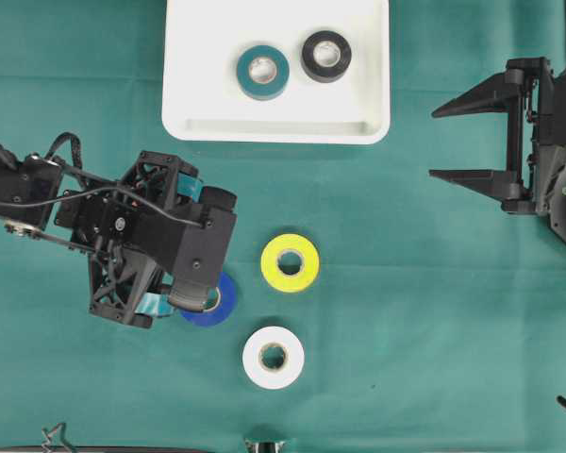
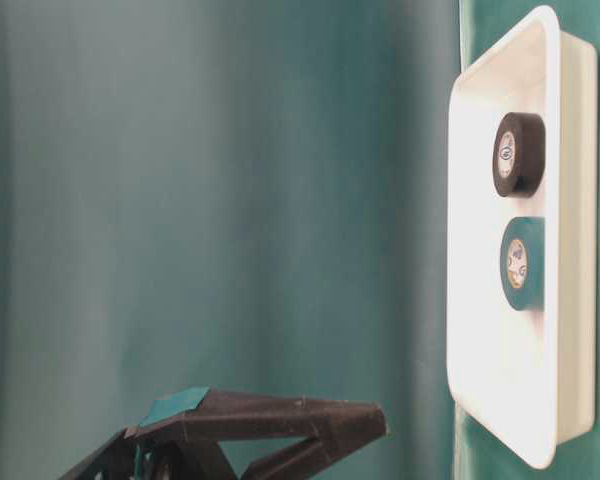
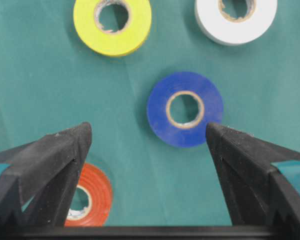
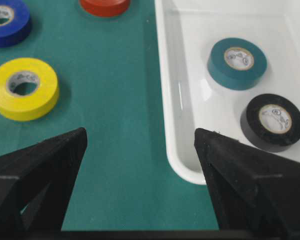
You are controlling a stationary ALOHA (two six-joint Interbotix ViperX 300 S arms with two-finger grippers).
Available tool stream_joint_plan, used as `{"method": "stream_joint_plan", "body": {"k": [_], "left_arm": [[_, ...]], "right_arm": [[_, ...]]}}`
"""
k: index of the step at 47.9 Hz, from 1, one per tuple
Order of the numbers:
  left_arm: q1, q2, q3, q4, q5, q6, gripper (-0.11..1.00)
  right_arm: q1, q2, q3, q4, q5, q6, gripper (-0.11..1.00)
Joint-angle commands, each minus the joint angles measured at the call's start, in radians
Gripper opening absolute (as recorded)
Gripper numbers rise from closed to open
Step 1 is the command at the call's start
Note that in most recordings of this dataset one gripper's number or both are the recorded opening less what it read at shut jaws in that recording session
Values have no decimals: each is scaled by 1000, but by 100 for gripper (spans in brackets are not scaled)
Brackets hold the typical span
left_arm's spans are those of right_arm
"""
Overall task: Pick up the tape from a random location and place it into the white case.
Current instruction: 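Lower the left gripper into the blue roll's hole and close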
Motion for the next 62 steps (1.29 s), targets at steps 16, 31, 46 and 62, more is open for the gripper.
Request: {"method": "stream_joint_plan", "body": {"k": [16,31,46,62], "left_arm": [[3,-15,-18,3,-3,0,98],[3,-15,-18,3,-5,0,98],[3,-15,-12,3,-5,0,98],[5,-8,9,3,-43,0,98]], "right_arm": [[2,3,-28,-3,3,-2,87],[2,3,-28,-5,3,-2,87],[2,6,-28,-6,3,-2,87],[2,6,-28,-5,3,-2,87]]}}
